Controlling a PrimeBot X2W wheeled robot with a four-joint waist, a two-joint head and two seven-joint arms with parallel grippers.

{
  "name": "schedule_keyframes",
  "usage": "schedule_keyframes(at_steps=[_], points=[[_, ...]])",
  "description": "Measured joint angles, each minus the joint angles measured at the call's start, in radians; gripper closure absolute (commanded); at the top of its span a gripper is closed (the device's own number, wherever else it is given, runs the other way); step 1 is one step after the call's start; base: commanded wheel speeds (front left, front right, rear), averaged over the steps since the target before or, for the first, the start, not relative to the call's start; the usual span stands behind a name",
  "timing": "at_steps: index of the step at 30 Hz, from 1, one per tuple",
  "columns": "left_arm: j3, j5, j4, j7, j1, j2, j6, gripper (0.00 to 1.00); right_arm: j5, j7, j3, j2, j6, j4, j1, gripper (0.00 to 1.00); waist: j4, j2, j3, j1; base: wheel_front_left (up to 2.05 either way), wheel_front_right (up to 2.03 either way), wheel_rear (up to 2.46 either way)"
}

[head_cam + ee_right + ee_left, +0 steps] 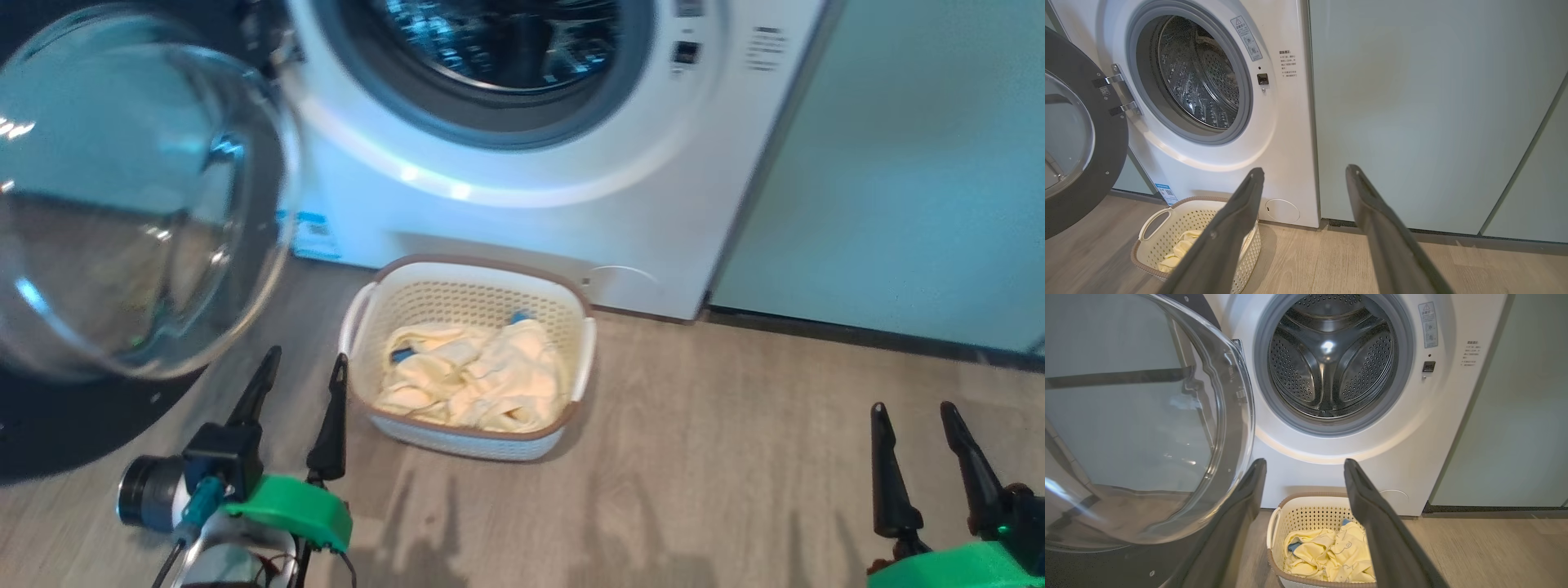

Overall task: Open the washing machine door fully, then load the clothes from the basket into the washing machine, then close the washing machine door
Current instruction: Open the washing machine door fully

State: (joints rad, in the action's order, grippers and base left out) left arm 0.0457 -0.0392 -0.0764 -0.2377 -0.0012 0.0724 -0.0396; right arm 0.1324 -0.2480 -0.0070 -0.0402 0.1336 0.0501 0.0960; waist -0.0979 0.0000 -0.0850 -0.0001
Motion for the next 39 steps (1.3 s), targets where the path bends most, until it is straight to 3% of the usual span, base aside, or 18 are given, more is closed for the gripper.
schedule_keyframes(at_steps=[10, 15, 39], points=[[-0.006, -0.004, 0.004, 0.041, 0.001, 0.001, 0.026, 0.00, 0.021, -0.003, 0.015, 0.000, 0.000, -0.030, 0.005, 0.00, 0.131, 0.0000, 0.020, 0.0000, 0.00, 0.00, 0.00], [-0.003, -0.008, 0.004, 0.058, 0.001, 0.001, 0.034, 0.00, 0.036, -0.004, 0.017, 0.000, 0.000, -0.031, 0.009, 0.00, 0.166, 0.0000, 0.023, 0.0000, 0.00, 0.00, 0.00], [-0.015, -0.026, 0.014, 0.094, 0.025, 0.006, 0.060, 0.00, 0.036, -0.004, 0.009, 0.000, 0.000, -0.042, 0.021, 0.00, 0.155, 0.0000, 0.005, 0.0001, 0.00, 0.00, 0.00]])
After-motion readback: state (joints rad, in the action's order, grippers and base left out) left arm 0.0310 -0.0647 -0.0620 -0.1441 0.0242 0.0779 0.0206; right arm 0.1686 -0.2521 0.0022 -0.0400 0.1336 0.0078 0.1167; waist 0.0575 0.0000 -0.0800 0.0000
